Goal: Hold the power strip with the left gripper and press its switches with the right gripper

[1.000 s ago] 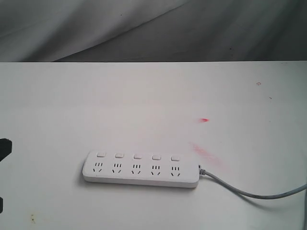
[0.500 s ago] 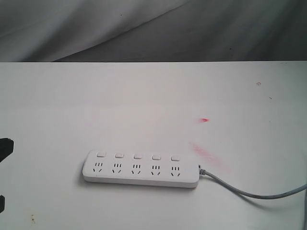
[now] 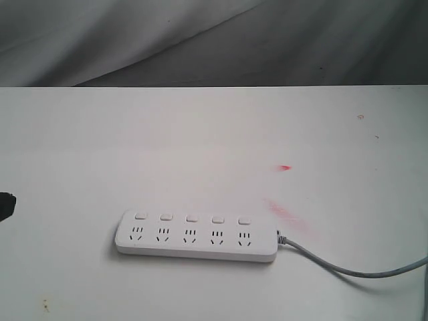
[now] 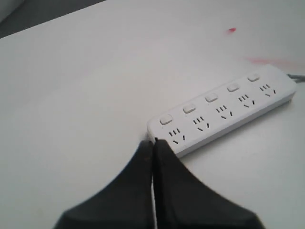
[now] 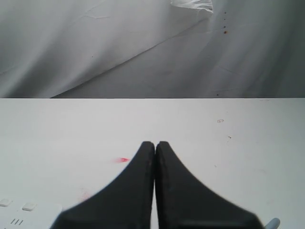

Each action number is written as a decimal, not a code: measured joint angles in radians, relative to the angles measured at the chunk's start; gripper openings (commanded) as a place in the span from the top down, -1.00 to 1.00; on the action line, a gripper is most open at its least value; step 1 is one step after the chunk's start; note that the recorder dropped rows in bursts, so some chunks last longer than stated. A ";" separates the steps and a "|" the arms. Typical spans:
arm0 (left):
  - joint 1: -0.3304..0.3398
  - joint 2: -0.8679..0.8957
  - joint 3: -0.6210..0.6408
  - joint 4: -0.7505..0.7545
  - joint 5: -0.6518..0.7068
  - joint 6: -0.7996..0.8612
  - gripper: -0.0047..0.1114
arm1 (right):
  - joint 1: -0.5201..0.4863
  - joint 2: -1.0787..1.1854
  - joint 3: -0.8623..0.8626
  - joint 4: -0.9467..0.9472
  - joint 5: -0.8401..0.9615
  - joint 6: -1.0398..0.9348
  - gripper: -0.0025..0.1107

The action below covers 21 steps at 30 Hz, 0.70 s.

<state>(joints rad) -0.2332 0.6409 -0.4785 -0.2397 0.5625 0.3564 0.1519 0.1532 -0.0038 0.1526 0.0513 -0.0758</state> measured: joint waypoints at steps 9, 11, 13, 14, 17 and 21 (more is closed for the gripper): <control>0.000 0.332 -0.271 0.045 0.307 0.260 0.92 | 0.000 0.000 0.000 0.000 0.000 0.000 0.96; 0.000 0.408 -0.298 0.045 0.316 0.325 0.92 | 0.000 0.000 0.000 0.000 0.000 0.000 0.96; 0.000 0.483 -0.317 0.045 0.316 0.389 0.92 | 0.000 0.000 0.000 0.000 0.000 0.000 0.96; 0.000 0.516 -0.319 0.045 0.309 0.421 0.92 | 0.000 0.000 0.000 0.000 0.000 0.000 0.96; 0.000 0.589 -0.319 0.043 0.297 0.502 0.92 | 0.000 0.000 0.000 0.000 0.000 0.000 0.96; 0.000 0.648 -0.319 0.029 0.286 0.582 0.92 | 0.000 0.000 0.000 0.000 0.000 0.000 0.96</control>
<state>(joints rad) -0.2332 1.2889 -0.7974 -0.2107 0.8484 0.9382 0.1519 0.1532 -0.0038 0.1526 0.0513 -0.0758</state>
